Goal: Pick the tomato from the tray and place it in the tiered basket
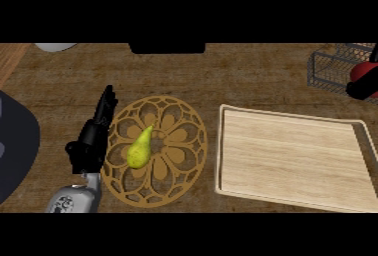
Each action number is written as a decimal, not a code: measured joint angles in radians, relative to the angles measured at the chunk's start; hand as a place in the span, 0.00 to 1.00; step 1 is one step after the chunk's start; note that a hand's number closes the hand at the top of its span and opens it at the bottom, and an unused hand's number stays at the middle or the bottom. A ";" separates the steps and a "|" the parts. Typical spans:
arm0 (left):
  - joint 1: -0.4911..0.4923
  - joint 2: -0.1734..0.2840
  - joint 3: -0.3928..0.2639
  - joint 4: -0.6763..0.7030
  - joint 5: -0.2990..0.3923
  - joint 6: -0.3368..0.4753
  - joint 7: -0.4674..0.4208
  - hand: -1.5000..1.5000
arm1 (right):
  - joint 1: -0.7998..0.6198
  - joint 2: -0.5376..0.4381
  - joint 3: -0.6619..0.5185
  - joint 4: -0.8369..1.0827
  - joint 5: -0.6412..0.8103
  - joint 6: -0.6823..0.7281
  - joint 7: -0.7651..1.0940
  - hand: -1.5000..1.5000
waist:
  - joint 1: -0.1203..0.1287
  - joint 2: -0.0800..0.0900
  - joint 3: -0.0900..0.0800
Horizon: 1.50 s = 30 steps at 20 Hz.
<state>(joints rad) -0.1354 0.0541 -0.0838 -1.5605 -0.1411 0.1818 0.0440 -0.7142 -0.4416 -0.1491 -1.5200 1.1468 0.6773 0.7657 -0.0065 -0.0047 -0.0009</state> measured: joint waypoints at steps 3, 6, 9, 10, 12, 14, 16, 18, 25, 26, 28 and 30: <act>0.001 -0.003 -0.003 0.006 -0.004 -0.001 -0.004 0.50 | -0.066 -0.040 -0.054 -0.029 -0.029 0.059 0.008 1.00 | 0.003 0.001 0.000; -0.001 -0.014 -0.012 0.008 -0.015 0.006 -0.003 0.50 | -0.133 -0.067 -0.090 -0.036 -0.045 0.107 0.021 1.00 | 0.006 0.002 0.000; -0.013 -0.020 -0.017 0.011 -0.023 0.008 0.006 0.50 | -0.213 -0.071 -0.137 0.016 -0.059 0.102 0.029 1.00 | 0.011 0.003 0.000; -0.012 -0.016 -0.013 0.014 -0.019 0.003 0.003 0.50 | -0.241 -0.073 -0.163 0.035 -0.071 0.096 0.031 1.00 | 0.013 0.004 0.000; 0.002 -0.020 -0.020 0.006 -0.020 0.002 -0.005 0.50 | -0.262 -0.067 -0.207 0.061 -0.090 0.064 0.035 1.00 | 0.015 0.004 0.000; 0.003 -0.018 -0.013 0.005 -0.018 0.002 -0.009 0.50 | -0.291 -0.070 -0.226 0.110 -0.098 0.029 0.033 1.00 | 0.017 0.005 0.001; -0.010 -0.019 -0.008 0.009 -0.015 0.000 -0.003 0.50 | -0.322 -0.099 -0.227 0.184 -0.096 -0.002 0.012 1.00 | 0.018 0.006 0.000; -0.023 -0.014 -0.001 0.006 -0.014 -0.003 0.009 0.50 | -0.326 -0.129 -0.231 0.252 -0.091 -0.057 -0.028 1.00 | 0.019 0.007 0.000; -0.028 -0.020 -0.004 0.010 -0.018 -0.008 0.008 0.50 | -0.393 -0.233 -0.210 0.527 -0.037 -0.210 -0.133 1.00 | 0.025 0.011 0.001; -0.031 -0.017 0.001 0.016 -0.014 -0.012 0.000 0.50 | -0.396 -0.251 -0.208 0.566 -0.029 -0.233 -0.157 1.00 | 0.026 0.012 0.001; -0.023 -0.017 0.002 0.014 -0.016 -0.011 -0.005 0.50 | -0.393 -0.269 -0.199 0.626 -0.012 -0.281 -0.190 1.00 | 0.027 0.012 0.001; -0.017 -0.015 0.004 0.022 -0.016 -0.014 -0.017 0.50 | -0.391 -0.283 -0.194 0.686 0.000 -0.330 -0.222 1.00 | 0.027 0.012 0.001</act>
<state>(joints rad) -0.1526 0.0387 -0.0793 -1.5387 -0.1568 0.1679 0.0273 -1.1049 -0.7242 -0.3430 -0.8336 1.1470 0.3473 0.5434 0.0203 0.0069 0.0001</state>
